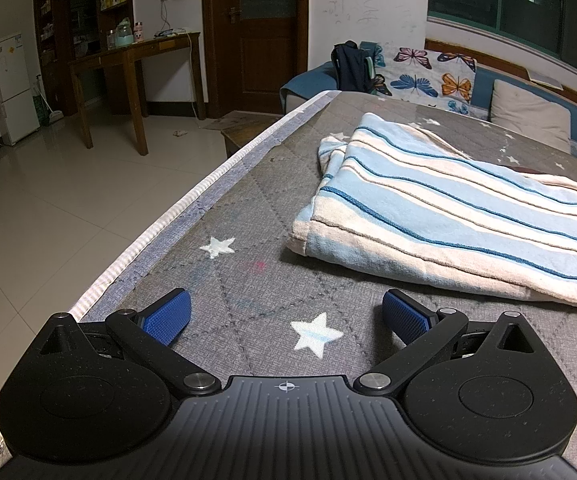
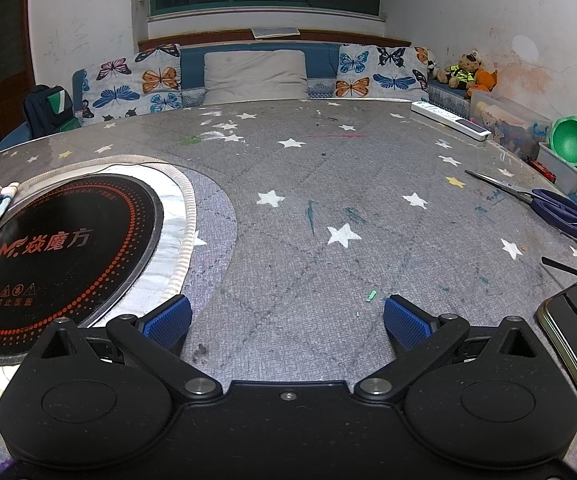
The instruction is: Fold clothes
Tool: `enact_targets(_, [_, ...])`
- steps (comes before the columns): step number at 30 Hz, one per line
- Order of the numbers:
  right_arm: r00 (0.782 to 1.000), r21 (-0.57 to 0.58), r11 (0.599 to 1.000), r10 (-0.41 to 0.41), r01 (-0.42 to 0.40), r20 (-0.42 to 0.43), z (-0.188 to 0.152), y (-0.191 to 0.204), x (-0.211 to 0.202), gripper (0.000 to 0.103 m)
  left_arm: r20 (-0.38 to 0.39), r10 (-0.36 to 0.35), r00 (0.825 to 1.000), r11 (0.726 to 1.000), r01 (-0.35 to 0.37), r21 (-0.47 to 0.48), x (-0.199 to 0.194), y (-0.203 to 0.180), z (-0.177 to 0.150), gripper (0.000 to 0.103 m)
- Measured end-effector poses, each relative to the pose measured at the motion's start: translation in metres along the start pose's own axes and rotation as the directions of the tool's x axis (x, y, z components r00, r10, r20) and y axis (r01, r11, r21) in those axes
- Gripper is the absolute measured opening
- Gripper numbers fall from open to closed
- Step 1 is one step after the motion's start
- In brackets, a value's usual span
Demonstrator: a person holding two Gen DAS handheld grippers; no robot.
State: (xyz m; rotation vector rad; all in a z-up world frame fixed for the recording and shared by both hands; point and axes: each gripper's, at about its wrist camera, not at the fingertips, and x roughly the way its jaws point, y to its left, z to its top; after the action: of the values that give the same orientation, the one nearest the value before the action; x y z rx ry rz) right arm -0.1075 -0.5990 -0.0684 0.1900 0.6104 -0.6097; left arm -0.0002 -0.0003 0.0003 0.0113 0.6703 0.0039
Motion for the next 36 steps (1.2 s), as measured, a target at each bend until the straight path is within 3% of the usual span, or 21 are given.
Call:
enact_targets(23, [1.000,-0.003,1.000,-0.003,0.003,-0.001,0.000,0.000,0.000,0.103,-0.013,-0.015,1.000,1.000,0.015,0.001,-0.001,0.005,-0.001,0.102])
enact_targets(27, [1.000,0.009,1.000,-0.007,0.007,-0.026,0.005,0.000,0.001,0.103,0.017,-0.030,0.999,1.000,0.030,0.003,-0.011,0.014,0.012,0.101])
enact_targets(32, [0.998,0.029,0.998,0.056,-0.055,-0.038,0.014,0.007,-0.006,0.103,0.041,-0.053,0.998,0.999,0.053,-0.004,-0.013,0.020,0.030,0.100])
enact_targets(36, [0.986,-0.002,0.987,0.163,-0.163,-0.037,0.017,0.032,-0.016,0.103,0.043,-0.077,0.996,0.997,0.077,0.006,-0.010,0.017,0.040,0.098])
